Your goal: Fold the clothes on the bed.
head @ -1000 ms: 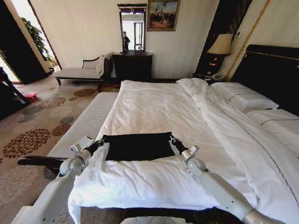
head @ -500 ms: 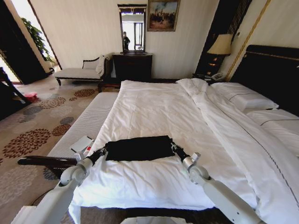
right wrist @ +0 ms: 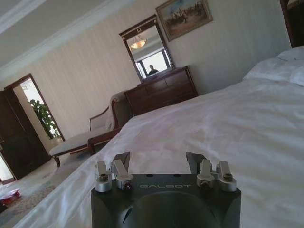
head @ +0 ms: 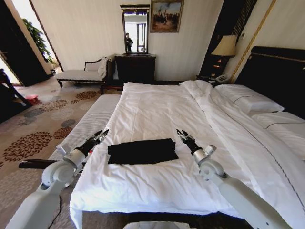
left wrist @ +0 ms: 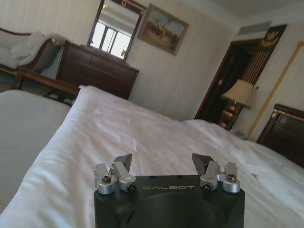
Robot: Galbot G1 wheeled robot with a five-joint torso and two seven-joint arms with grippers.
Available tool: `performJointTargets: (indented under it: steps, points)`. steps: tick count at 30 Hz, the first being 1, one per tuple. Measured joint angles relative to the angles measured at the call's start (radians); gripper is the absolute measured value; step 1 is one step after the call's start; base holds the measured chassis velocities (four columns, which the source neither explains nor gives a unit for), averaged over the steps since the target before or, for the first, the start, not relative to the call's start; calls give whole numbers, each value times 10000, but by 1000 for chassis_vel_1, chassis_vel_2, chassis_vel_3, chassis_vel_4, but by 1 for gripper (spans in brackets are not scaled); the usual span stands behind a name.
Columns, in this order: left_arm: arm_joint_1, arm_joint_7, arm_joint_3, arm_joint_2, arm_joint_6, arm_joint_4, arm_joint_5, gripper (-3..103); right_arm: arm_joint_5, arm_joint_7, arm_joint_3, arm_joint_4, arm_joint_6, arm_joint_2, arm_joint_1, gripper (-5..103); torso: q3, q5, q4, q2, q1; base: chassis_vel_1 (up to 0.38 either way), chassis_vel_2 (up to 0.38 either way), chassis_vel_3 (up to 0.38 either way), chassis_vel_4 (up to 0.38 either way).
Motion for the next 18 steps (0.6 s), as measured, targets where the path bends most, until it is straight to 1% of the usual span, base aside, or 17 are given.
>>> performJointTargets:
  steps: [1, 2, 3, 4, 5, 6, 8, 10, 11, 13, 15, 17, 18]
  points:
    - [-219, -294, 213, -67, 435, 154, 207, 81, 114, 95, -124, -102, -300, 52, 149, 68, 0, -1, -3, 0, 0, 0, 0, 0, 0]
    - [-584, -875, 634, -205, 1070, 500, 601, 86, 268, 403, -380, -335, -900, 166, 405, 73, 1, 0, -4, 0, 0, 0, 0, 0, 0]
    - [-788, -1286, 903, -305, 1405, 753, 856, 86, 378, 614, -564, -534, -1231, 244, 568, 79, 1, -1, -4, -1, 1, 0, 0, 0, 0]
    - [-929, -1638, 1123, -394, 1661, 988, 1098, 92, 470, 730, -726, -733, -1441, 319, 704, 84, 1, -2, -4, -1, 1, 0, 0, 0, 0]
    - [-929, -1638, 1123, -394, 1661, 988, 1098, 92, 470, 730, -726, -733, -1441, 319, 704, 84, 1, -2, -4, -1, 1, 0, 0, 0, 0]
    - [-967, -1745, 1211, -428, 1752, 1080, 1216, 97, 498, 764, -799, -844, -1515, 356, 764, 84, 2, -1, -3, -1, 1, 0, 0, 0, 0]
    - [-939, -1929, 1464, -525, 1992, 1285, 1760, 100, 534, 766, -947, -1088, -1616, 421, 871, 95, 3, -2, 1, -1, 2, 0, 0, 0, 0]
    - [-778, -2041, 1557, -529, 2196, 1228, 1923, 100, 618, 743, -969, -1091, -1642, 426, 880, 100, 2, -1, 0, -1, 2, 0, 0, 0, 0]
    - [-778, -2041, 1557, -529, 2196, 1228, 1923, 100, 618, 743, -969, -1091, -1642, 426, 880, 100, 2, -1, 0, -1, 2, 0, 0, 0, 0]
    - [-561, -2208, 1699, -427, 2398, 1097, 2095, 100, 566, 733, -994, -1040, -1661, 420, 872, 100, 1, -1, 0, 0, 0, 0, 0, 0, 0]
    - [-467, -2272, 1762, -349, 2425, 1034, 2130, 100, 539, 732, -995, -995, -1662, 408, 854, 100, 0, 0, 0, 0, -1, 0, 0, 0, 0]
    - [-273, -2358, 1853, -183, 2436, 894, 2145, 100, 528, 749, -985, -886, -1670, 376, 793, 100, 1, -2, 0, 0, 0, 0, 0, 0, 0]
    - [-32, -2413, 1885, 50, 2437, 659, 2144, 100, 485, 773, -936, -749, -1672, 303, 708, 100, 1, -2, 0, -1, 1, 0, 0, 0, 0]
